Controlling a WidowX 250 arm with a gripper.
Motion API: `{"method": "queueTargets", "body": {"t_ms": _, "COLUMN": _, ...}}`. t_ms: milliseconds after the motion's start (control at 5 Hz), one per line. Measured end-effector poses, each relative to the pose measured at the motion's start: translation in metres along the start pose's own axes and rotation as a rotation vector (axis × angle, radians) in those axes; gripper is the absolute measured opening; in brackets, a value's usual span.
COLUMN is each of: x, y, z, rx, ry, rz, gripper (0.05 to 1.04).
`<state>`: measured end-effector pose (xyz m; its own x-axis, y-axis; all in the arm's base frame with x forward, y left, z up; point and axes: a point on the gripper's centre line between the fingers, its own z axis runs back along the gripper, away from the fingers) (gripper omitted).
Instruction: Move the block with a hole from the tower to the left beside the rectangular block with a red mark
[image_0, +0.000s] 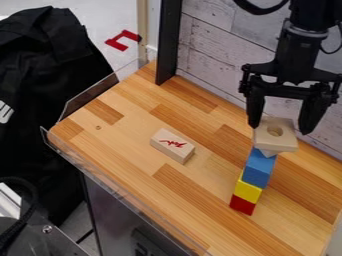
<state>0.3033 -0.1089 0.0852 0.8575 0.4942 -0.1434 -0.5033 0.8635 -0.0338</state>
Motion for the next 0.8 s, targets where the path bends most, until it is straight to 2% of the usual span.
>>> {"method": "queueTargets", "body": {"t_ms": 400, "x": -0.0004, "y": -0.0007, "z": -0.0007, "rx": -0.006, "ry": 0.002, "rz": -0.001, "gripper": 1.0}}
{"method": "queueTargets", "body": {"t_ms": 800, "x": -0.0045, "y": 0.0024, "z": -0.0062, "rx": -0.004, "ry": 0.026, "rz": 0.004, "gripper": 1.0}}
